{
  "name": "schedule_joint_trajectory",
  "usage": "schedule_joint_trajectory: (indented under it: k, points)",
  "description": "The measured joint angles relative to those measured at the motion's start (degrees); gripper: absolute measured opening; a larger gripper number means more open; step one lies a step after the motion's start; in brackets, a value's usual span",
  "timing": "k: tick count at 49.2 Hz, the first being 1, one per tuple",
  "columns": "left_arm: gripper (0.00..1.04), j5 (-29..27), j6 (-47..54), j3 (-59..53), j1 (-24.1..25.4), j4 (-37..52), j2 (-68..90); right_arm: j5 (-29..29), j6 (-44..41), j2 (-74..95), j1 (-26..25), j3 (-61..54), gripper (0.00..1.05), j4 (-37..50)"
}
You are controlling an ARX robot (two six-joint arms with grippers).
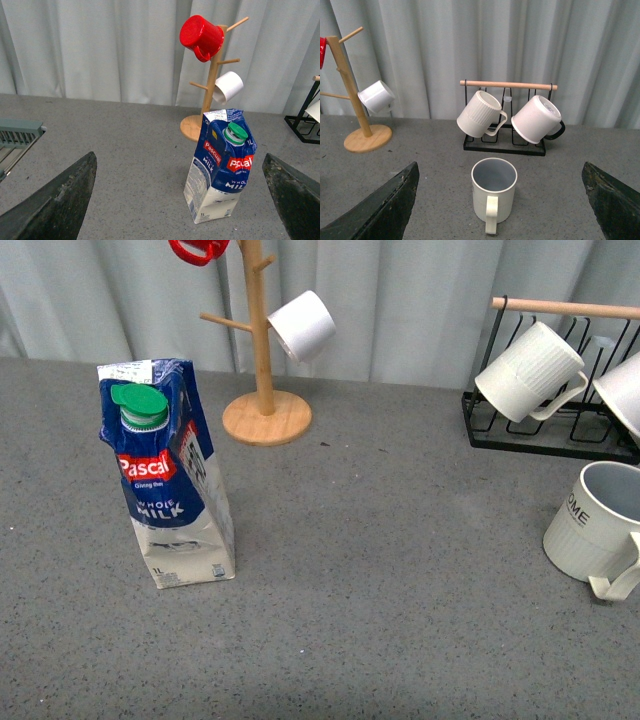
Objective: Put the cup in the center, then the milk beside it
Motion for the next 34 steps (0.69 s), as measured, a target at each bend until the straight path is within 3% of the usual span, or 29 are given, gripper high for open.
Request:
schedule_joint_trajectory:
  k: [34]
  points:
    - [0.98,0.0,0.0,0.0,0.0,0.0,0.0,0.0,0.0,0.0,0.0,0.02,0.95,0.0]
